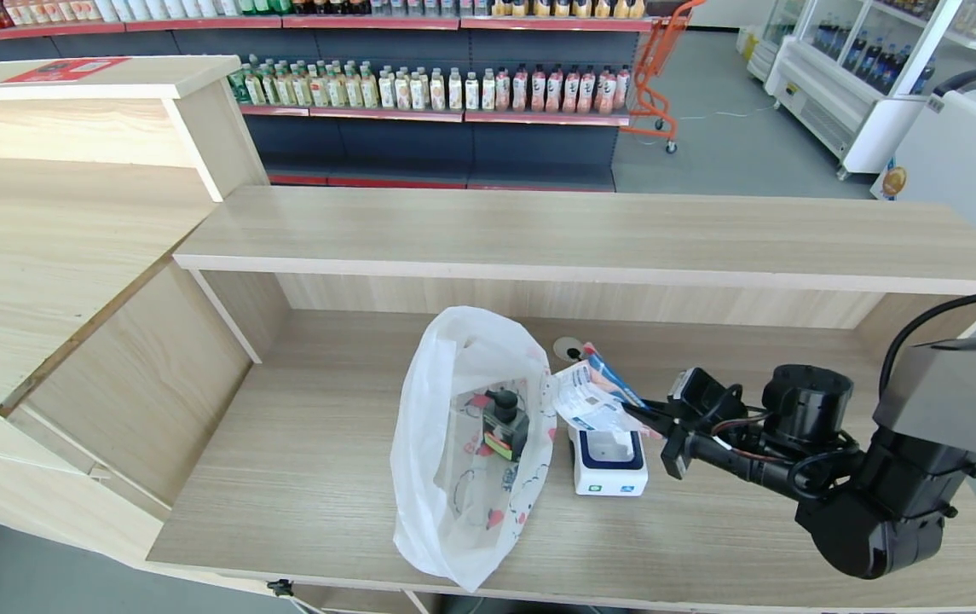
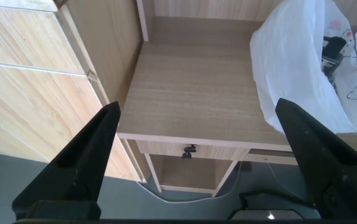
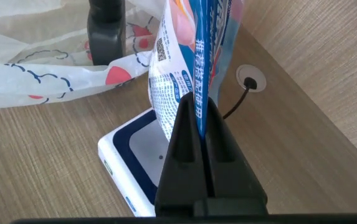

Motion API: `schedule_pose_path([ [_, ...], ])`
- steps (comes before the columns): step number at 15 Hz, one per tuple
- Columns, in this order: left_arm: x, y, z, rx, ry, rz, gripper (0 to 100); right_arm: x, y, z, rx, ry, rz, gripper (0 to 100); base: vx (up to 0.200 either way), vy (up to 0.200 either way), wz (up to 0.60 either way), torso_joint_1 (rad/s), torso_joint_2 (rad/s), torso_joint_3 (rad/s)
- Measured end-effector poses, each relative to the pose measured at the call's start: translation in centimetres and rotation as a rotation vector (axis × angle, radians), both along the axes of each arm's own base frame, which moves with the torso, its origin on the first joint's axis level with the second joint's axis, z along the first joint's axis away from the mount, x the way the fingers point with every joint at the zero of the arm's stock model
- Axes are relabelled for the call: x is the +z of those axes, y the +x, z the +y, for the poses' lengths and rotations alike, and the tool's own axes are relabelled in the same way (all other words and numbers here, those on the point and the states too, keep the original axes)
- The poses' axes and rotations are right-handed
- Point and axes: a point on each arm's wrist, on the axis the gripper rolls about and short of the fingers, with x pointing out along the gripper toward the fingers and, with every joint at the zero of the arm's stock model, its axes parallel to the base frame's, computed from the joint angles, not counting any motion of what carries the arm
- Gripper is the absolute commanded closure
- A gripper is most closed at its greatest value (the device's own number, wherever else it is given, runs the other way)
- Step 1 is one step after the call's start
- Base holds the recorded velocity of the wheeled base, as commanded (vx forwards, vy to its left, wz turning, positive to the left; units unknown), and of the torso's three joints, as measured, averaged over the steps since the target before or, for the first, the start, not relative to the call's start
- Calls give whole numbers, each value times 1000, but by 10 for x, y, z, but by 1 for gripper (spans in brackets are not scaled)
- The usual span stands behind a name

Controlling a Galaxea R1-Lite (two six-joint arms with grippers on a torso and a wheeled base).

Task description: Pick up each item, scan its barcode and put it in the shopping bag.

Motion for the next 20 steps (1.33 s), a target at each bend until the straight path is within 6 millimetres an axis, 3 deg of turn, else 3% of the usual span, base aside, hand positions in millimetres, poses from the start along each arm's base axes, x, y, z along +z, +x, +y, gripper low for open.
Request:
schedule_pose_path([
  [5,0,0,0,0,0,0,0,6,-3,-1,-5,22,18,100,0,0,0,0,0,0],
  [8,0,0,0,-1,0,0,0,33,-15,2,-15,117,129,100,0,0,0,0,0,0],
  [11,0,0,0,-1,0,0,0,67,-41,7,-46,243,334,100,0,0,0,0,0,0],
  [13,0,0,0,0,0,0,0,86,-64,20,-50,350,517,100,0,0,0,0,0,0],
  [15,0,0,0,-1,0,0,0,100,-79,34,-8,385,578,100,0,0,0,0,0,0],
  [20,0,0,0,0,0,0,0,100,-83,66,12,475,731,100,0,0,0,0,0,0],
])
